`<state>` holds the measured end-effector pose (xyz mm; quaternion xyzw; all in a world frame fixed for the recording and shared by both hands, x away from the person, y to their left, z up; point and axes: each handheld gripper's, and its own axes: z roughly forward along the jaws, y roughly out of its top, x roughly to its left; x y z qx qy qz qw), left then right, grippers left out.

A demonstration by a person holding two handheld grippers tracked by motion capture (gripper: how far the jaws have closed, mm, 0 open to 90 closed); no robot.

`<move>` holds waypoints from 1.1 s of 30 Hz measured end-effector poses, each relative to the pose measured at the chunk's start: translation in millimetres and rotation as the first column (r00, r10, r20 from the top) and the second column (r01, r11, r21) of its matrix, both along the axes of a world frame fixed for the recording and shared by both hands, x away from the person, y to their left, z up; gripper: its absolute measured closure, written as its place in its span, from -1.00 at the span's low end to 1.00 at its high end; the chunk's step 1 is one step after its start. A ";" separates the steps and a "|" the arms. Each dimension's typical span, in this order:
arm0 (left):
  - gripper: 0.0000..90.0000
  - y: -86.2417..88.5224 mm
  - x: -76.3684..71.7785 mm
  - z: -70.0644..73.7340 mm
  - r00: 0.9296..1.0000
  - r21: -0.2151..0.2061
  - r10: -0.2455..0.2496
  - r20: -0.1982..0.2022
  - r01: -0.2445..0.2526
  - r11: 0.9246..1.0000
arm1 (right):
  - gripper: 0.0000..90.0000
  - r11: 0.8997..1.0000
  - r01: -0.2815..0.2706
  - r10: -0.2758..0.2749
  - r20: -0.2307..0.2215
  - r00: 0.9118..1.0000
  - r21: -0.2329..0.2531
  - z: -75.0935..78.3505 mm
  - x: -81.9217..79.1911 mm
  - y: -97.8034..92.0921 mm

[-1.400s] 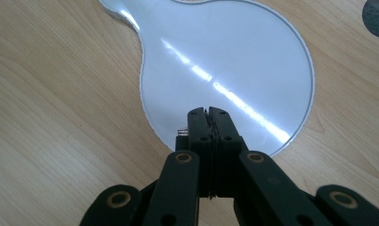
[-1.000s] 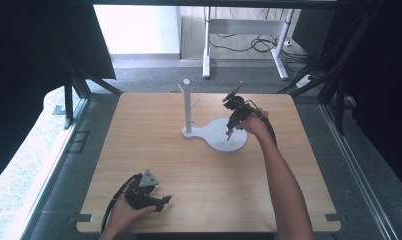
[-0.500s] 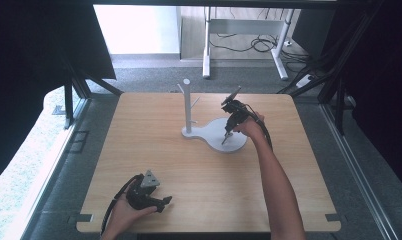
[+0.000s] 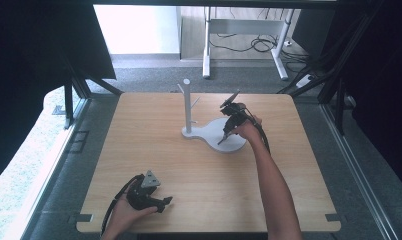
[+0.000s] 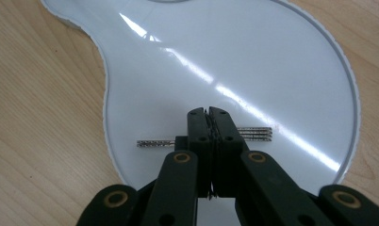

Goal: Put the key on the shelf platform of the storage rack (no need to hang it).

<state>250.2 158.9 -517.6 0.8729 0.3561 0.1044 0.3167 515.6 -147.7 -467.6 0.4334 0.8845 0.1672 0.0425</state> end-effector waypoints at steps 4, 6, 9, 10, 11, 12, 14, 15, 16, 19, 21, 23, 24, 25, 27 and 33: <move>-0.49 -0.9 -0.2 0.0 1.000 0.003 -0.004 -0.001 0.004 1.000 | 0.81 1.000 -0.007 0.007 0.000 1.000 -0.003 -0.7 -0.6 1.1; -0.49 -1.3 -0.2 -0.3 1.000 0.003 -0.004 0.000 0.004 1.000 | 0.70 1.000 -0.012 0.012 0.002 1.000 -0.003 -0.6 -1.2 1.2; -0.49 -1.3 -0.2 -0.2 1.000 0.003 -0.004 0.000 0.004 1.000 | 0.54 1.000 -0.002 0.002 0.020 1.000 0.004 1.3 -3.2 -0.6; -0.49 -1.3 -0.2 -0.3 1.000 0.003 -0.004 0.000 0.004 1.000 | 0.49 1.000 -0.005 0.005 0.023 1.000 0.009 2.1 -4.0 -1.5; -0.49 -1.3 -0.2 -0.3 1.000 0.003 -0.004 0.000 0.004 1.000 | 0.49 1.000 -0.005 0.005 0.023 1.000 0.009 2.1 -4.0 -1.5; -0.49 -1.6 -0.2 -0.5 1.000 0.004 -0.005 -0.002 0.005 1.000 | 0.42 1.000 -0.007 0.007 0.039 0.999 0.014 4.5 -6.5 -4.1; -0.49 -2.0 -0.2 -0.7 1.000 0.006 -0.006 -0.002 0.006 1.000 | 0.36 1.000 -0.008 0.007 0.049 0.999 0.025 7.1 -9.8 -6.7; -0.49 -2.3 -0.1 -1.0 1.000 0.008 -0.007 -0.003 0.007 1.000 | 0.33 0.999 -0.010 0.008 0.052 0.999 0.033 8.3 -11.6 -8.0; -0.49 -2.6 0.0 -1.4 1.000 0.008 -0.006 -0.003 0.006 1.000 | 0.31 0.999 -0.009 0.007 0.058 0.998 0.041 10.5 -15.7 -9.7; -0.49 -3.8 0.1 -1.9 1.000 0.011 -0.013 -0.004 0.013 1.000 | 0.25 0.998 -0.021 0.016 0.081 0.997 0.062 14.8 -26.8 -15.8; -0.49 -3.5 -0.1 -1.5 1.000 0.008 -0.009 -0.004 0.009 1.000 | 0.19 0.997 -0.022 0.015 0.094 0.995 0.075 17.5 -34.6 -20.1; -0.49 -1.9 0.0 -0.4 1.000 0.007 -0.004 -0.001 0.004 1.000 | 0.12 0.995 -0.025 0.015 0.104 0.994 0.094 20.1 -42.5 -23.4; -0.49 -1.1 0.1 0.0 1.000 0.005 -0.004 0.000 0.004 1.000 | 0.09 0.993 -0.038 0.026 0.113 0.993 0.108 21.0 -46.7 -25.3; -0.49 -0.5 0.2 0.2 1.000 0.002 -0.003 0.002 0.003 1.000 | 0.05 0.991 -0.050 0.035 0.123 0.992 0.121 21.6 -51.4 -26.6; -0.49 0.6 0.4 0.4 1.000 0.001 0.002 0.003 -0.002 1.000 | 0.01 0.989 -0.067 0.048 0.140 0.989 0.130 21.6 -62.1 -28.7; -0.49 4.3 1.0 1.6 1.000 -0.002 0.015 0.004 -0.015 1.000 | -0.06 0.981 -0.107 0.078 0.179 0.981 0.159 15.7 -95.5 -40.9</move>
